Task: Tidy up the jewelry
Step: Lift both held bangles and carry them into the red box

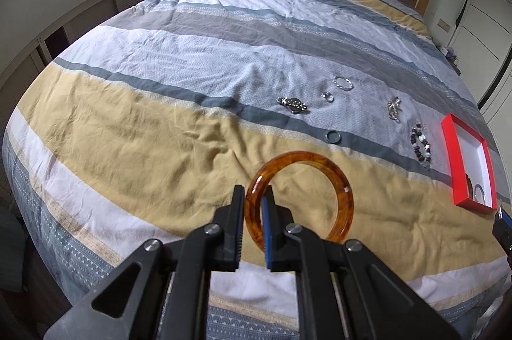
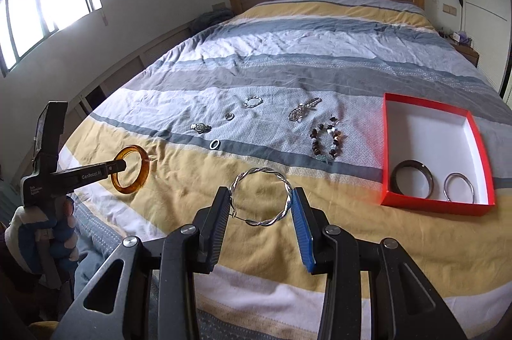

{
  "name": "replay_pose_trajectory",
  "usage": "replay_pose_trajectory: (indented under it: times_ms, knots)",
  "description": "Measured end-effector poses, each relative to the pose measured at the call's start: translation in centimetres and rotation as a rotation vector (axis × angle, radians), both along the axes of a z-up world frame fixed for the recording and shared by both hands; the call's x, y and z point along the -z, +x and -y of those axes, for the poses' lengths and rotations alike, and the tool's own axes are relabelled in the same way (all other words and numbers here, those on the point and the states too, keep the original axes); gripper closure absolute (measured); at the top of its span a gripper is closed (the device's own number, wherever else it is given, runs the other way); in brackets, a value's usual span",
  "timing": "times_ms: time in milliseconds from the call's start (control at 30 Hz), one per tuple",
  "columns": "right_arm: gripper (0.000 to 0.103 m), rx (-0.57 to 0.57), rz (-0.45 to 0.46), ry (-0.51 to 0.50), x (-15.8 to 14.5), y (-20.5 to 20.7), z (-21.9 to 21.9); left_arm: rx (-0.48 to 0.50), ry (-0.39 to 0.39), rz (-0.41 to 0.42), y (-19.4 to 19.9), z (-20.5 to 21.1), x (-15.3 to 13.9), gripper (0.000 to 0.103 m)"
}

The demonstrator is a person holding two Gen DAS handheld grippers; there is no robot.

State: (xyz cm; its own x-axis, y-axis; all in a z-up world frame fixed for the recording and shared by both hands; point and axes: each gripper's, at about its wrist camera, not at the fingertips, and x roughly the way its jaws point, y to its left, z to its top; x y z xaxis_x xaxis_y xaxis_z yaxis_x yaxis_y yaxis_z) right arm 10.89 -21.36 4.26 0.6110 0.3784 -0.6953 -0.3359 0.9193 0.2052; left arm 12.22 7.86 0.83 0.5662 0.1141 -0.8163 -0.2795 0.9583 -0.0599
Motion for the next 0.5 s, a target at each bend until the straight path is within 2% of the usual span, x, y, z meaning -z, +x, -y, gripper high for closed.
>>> replay_pose_trajectory:
  times_ms: [300, 500]
  knots:
    - [0.064, 0.054, 0.067, 0.041, -2.5, -4.5, 4.3, 0.043, 0.022, 0.074, -3.1, 3.8, -4.6, 0.094]
    - [0.064, 0.108, 0.092, 0.055, -3.2, -6.3, 8.3, 0.116, 0.014, 0.087, -3.4, 8.3, -5.9, 0.094]
